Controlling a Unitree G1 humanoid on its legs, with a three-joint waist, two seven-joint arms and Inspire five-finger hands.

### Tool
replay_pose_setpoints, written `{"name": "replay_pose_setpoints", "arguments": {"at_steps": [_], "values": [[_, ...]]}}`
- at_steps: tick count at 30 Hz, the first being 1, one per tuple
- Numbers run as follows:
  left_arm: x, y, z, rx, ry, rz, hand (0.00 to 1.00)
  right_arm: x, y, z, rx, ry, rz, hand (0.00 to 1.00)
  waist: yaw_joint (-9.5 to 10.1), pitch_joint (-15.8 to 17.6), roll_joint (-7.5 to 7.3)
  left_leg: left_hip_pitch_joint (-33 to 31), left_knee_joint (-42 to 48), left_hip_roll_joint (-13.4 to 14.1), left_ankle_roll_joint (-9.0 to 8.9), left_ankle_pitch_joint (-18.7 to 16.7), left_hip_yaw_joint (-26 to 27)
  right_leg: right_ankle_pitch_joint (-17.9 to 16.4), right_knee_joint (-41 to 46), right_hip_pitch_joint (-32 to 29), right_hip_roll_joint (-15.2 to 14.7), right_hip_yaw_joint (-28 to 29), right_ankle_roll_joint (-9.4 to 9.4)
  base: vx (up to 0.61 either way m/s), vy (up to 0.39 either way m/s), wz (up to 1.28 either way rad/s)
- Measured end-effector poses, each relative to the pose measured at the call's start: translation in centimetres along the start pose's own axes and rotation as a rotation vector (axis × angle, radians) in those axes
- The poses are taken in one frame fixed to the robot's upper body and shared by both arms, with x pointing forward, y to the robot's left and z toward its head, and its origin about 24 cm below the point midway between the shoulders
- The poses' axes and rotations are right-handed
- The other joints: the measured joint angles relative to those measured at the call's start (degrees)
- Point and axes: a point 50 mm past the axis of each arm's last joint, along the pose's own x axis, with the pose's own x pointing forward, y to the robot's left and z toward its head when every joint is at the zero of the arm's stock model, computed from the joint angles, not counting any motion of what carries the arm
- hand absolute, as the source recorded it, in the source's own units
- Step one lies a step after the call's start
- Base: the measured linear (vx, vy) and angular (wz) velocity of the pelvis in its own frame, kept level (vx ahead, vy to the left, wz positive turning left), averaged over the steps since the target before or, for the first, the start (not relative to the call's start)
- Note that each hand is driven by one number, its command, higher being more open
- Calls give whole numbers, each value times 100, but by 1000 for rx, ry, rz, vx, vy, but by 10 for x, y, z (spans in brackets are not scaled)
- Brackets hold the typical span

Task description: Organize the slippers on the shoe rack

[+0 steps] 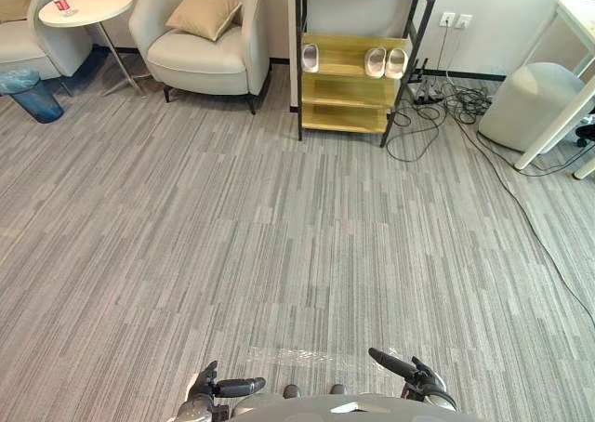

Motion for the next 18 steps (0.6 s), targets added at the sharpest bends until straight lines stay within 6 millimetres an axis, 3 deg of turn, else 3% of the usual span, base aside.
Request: {"name": "replay_pose_setpoints", "arguments": {"at_steps": [18], "values": [[0,1,0,2,3,-1,100,-1,0,-3,34,9,6,100,2,-16,-40,66,20,7,-92,-59,45,2,-21,71,2,27,5,-10,-17,-1]]}}
